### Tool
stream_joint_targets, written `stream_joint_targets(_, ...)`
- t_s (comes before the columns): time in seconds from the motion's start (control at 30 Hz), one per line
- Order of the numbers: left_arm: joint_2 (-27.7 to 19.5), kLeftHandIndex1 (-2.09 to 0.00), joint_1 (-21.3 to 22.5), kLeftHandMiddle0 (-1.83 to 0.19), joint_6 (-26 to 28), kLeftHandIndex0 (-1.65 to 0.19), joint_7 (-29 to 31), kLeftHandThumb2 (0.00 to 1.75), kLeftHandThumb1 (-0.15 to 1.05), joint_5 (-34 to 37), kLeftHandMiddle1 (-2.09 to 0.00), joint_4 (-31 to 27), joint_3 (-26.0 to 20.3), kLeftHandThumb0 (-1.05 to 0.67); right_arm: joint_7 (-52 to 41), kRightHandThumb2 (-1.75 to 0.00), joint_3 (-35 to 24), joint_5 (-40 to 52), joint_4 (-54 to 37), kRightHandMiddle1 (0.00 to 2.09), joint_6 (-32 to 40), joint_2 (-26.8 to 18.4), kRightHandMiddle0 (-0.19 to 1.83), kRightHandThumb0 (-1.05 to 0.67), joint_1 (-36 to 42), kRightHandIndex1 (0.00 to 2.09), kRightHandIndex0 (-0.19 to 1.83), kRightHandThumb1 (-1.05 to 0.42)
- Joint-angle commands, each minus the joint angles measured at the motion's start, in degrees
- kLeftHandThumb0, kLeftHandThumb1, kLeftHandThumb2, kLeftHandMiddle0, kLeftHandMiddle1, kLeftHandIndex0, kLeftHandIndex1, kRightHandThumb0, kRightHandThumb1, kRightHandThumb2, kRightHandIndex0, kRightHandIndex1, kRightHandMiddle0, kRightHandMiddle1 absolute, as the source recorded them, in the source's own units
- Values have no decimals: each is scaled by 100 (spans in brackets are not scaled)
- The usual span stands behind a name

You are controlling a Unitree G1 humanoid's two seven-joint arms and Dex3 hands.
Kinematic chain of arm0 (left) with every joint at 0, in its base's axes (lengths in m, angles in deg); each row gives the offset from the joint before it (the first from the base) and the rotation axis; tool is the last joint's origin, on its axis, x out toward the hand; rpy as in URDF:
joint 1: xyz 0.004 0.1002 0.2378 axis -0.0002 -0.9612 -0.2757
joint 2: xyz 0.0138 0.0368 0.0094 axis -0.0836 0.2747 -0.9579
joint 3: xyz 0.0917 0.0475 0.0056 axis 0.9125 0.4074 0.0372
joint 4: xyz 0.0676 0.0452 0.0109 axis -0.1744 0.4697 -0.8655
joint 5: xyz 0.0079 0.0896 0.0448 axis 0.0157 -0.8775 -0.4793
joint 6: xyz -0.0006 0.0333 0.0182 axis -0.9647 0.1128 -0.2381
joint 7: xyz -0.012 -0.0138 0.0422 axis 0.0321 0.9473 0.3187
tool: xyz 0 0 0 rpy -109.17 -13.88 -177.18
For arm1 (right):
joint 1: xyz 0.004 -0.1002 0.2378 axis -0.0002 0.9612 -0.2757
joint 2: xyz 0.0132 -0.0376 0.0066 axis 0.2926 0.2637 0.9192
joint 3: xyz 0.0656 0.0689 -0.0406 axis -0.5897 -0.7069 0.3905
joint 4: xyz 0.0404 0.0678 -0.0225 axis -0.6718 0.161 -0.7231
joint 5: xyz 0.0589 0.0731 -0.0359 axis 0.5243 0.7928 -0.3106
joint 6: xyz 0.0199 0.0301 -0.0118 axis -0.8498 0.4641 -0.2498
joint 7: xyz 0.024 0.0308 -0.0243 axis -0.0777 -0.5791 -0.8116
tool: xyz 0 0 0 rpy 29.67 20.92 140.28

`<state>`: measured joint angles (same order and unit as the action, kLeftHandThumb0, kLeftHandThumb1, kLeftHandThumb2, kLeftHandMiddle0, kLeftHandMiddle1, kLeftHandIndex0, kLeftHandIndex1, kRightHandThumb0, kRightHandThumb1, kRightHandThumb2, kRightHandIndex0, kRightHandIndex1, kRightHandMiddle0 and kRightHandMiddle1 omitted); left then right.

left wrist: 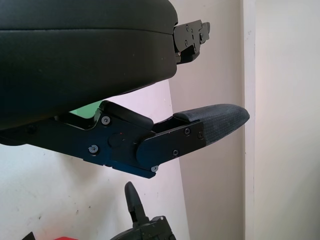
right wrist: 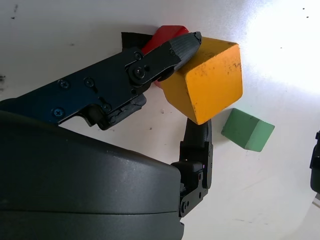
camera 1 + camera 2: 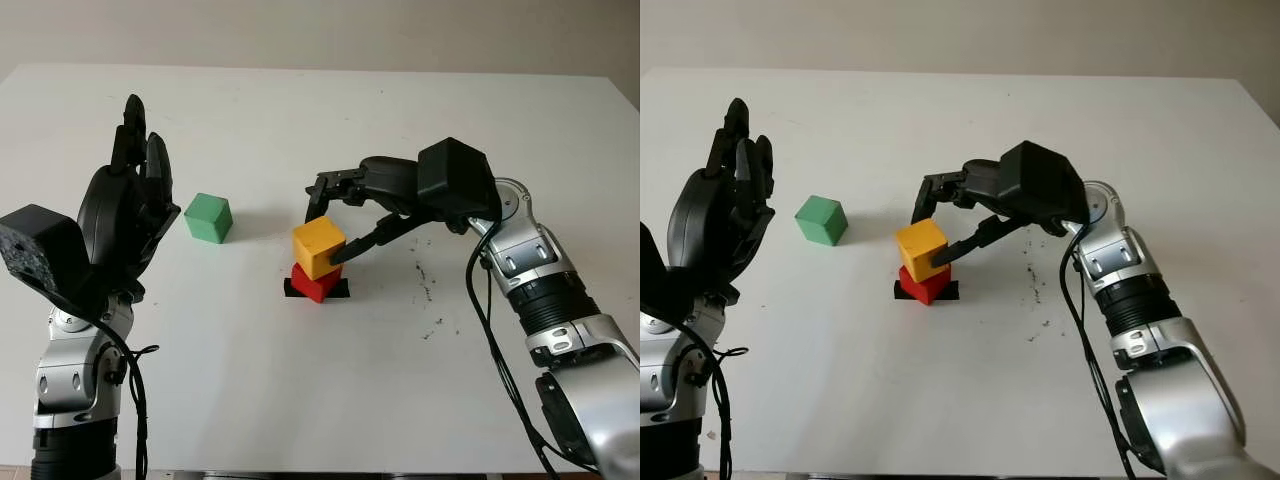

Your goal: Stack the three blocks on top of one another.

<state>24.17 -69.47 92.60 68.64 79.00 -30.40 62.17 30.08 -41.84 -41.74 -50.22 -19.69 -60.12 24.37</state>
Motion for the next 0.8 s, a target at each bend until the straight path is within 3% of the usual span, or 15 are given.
stream_joint_targets(0.0,-32,0,15,19,2,19,-22,73,105,-12,0,-116,-33,-72,-6,-5,-32,-18,-5,146,-26,-86,33,-48,-57,5,9,-96)
stream_joint_targets(0.23,-39,0,21,19,30,19,-15,74,105,2,0,-121,-39,-72,-120,-5,-26,10,12,142,-10,-108,32,-49,-52,5,8,-96)
stream_joint_targets(0.33,-36,0,14,19,43,19,-16,74,105,5,0,-148,-34,-72,-207,-4,-15,10,26,130,-39,-126,20,-50,-50,4,6,-92)
stream_joint_targets(0.57,-25,0,10,19,51,19,-29,73,105,-11,0,-159,-26,-73,-450,-5,81,-66,-16,72,-77,-190,2,-57,-38,3,-11,-85)
stream_joint_targets(0.77,-25,0,-8,19,49,19,-3,74,105,28,0,-177,-39,-72,-709,-5,214,-214,-106,28,-140,-306,-18,-78,-87,0,-19,-84)
